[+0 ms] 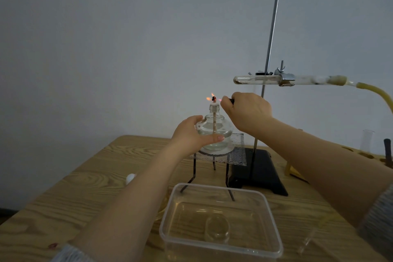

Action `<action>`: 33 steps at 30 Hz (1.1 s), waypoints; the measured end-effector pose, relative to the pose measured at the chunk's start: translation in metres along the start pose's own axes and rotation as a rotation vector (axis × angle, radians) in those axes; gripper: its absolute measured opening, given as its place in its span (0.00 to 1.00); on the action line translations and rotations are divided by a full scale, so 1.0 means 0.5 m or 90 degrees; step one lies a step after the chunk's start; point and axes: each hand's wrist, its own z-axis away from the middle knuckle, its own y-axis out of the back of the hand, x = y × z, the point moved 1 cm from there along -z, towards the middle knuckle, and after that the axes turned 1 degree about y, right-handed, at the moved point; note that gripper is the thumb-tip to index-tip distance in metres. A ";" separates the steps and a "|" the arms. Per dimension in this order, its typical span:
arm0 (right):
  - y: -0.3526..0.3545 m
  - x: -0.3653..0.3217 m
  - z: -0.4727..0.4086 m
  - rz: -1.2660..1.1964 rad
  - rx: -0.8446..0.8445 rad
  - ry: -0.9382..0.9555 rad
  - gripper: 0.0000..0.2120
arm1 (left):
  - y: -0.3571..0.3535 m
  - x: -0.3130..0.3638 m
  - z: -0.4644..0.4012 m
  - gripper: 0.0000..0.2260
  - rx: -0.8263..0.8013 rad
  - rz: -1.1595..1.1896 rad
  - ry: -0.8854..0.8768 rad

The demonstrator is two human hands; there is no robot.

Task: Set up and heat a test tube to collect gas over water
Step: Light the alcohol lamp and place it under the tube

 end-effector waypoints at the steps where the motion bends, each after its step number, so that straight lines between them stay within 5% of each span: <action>1: -0.001 -0.001 0.000 -0.002 -0.001 0.001 0.21 | 0.000 0.000 0.000 0.42 -0.001 0.000 0.000; 22: -0.015 0.016 0.031 -0.201 -0.051 -0.127 0.27 | 0.001 0.001 0.001 0.42 0.001 -0.002 0.005; 28: -0.016 0.066 0.076 -0.414 -0.066 -0.239 0.19 | 0.002 0.001 0.006 0.41 -0.007 -0.007 0.009; 33: -0.045 0.129 0.110 -0.367 -0.159 -0.291 0.14 | 0.004 0.005 0.010 0.41 -0.022 -0.030 0.008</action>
